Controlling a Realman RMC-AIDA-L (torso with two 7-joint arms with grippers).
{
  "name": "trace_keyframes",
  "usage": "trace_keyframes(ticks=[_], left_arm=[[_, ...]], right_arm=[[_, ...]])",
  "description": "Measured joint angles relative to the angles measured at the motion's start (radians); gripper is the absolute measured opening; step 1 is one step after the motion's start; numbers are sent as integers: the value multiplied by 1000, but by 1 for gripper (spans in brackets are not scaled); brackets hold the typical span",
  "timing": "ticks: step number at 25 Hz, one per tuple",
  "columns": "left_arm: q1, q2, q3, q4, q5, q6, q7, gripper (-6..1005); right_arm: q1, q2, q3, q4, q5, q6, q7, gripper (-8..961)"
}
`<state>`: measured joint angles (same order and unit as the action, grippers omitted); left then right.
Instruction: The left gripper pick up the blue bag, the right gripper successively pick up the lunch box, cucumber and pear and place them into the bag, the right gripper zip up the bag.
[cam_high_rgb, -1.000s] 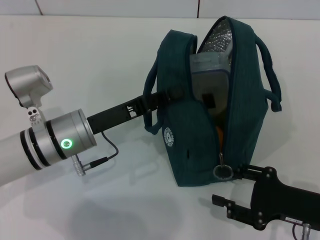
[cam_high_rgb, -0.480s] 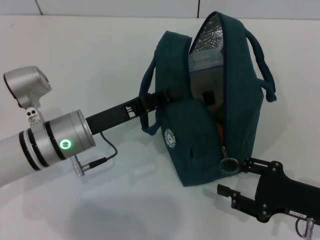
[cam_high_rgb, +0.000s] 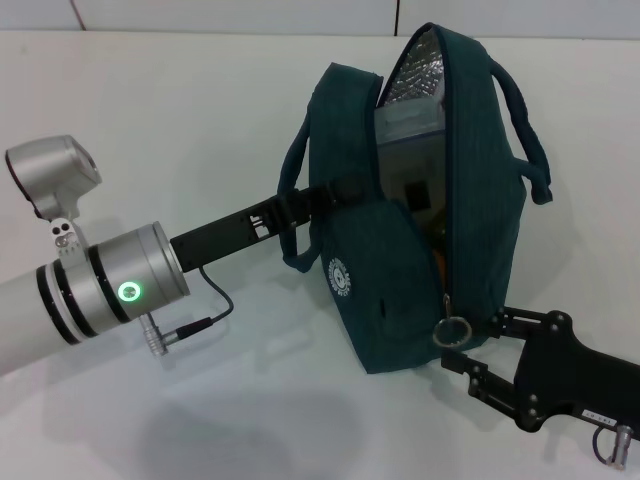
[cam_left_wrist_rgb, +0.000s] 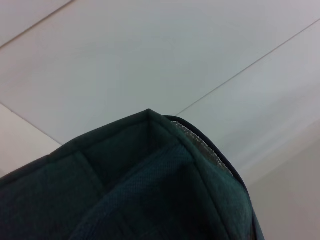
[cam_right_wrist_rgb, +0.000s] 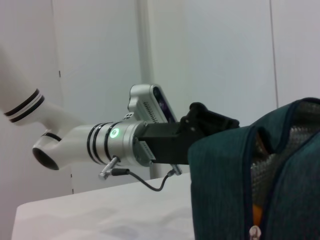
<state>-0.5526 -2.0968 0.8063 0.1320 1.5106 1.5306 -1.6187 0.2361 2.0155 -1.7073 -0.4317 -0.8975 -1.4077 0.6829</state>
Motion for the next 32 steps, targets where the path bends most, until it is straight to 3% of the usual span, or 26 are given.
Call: trace_keyframes(ticks=[14,32], left_arm=[[0,0,-1,0,0,2,-2,35],[1,0,-1,2,-9,-1,2,35]], right_arm=[[3,0,-2,2,8,0,-1,268],[13,1,-13,-4,0,0,-1,269]])
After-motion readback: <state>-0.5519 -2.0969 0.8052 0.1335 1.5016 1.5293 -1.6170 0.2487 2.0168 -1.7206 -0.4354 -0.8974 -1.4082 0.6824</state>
